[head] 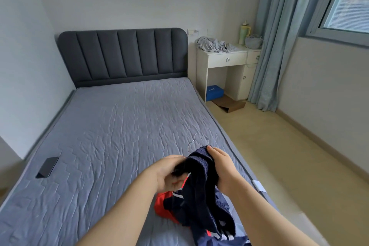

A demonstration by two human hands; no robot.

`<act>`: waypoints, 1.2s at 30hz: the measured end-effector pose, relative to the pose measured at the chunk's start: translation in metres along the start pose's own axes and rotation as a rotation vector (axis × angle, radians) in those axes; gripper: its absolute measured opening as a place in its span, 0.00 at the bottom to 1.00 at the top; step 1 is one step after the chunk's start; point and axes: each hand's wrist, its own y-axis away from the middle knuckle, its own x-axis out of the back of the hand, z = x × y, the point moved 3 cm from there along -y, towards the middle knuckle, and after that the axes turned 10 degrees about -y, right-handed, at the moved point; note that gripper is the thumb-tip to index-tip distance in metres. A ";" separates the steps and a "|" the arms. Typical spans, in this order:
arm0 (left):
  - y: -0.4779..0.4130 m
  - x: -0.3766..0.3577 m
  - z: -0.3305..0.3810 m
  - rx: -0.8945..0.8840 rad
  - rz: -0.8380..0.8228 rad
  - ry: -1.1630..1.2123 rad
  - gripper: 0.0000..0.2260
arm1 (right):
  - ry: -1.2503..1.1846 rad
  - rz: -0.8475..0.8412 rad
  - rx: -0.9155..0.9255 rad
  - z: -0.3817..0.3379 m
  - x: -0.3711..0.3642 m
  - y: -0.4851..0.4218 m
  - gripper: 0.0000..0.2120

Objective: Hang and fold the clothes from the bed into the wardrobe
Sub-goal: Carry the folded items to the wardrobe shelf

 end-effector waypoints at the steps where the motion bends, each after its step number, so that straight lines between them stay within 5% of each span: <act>1: -0.001 0.000 0.005 -0.053 0.021 0.074 0.04 | 0.017 0.015 0.004 -0.001 0.002 -0.001 0.09; 4: 0.000 0.001 0.024 -0.153 0.108 0.346 0.10 | 0.067 -0.012 0.012 0.000 0.002 0.000 0.10; 9: 0.015 -0.001 0.045 -0.269 0.103 0.574 0.09 | 0.265 -0.191 0.025 0.012 -0.003 0.005 0.28; 13: 0.028 -0.007 0.050 -0.372 -0.108 0.528 0.03 | 0.470 -0.202 0.088 0.017 -0.011 0.007 0.22; 16: 0.037 -0.006 0.050 -0.455 -0.232 0.397 0.12 | 0.477 -0.089 0.134 0.017 -0.005 0.003 0.16; 19: 0.034 0.001 0.049 -0.549 -0.026 0.299 0.18 | 0.309 -0.145 0.135 0.022 -0.005 0.003 0.17; 23: 0.031 0.010 0.050 -0.653 0.468 -0.217 0.11 | 0.277 -0.238 0.190 0.026 -0.016 0.000 0.23; 29: 0.033 0.020 0.050 -0.674 0.689 -0.467 0.06 | 0.878 -0.009 0.209 0.025 -0.004 -0.013 0.05; 32: 0.032 0.034 0.054 -0.626 0.645 -0.587 0.06 | 1.026 0.002 0.120 0.032 0.012 -0.014 0.08; 36: 0.033 0.044 0.059 -0.595 0.799 -1.003 0.07 | 1.074 0.028 0.033 0.042 0.018 -0.013 0.05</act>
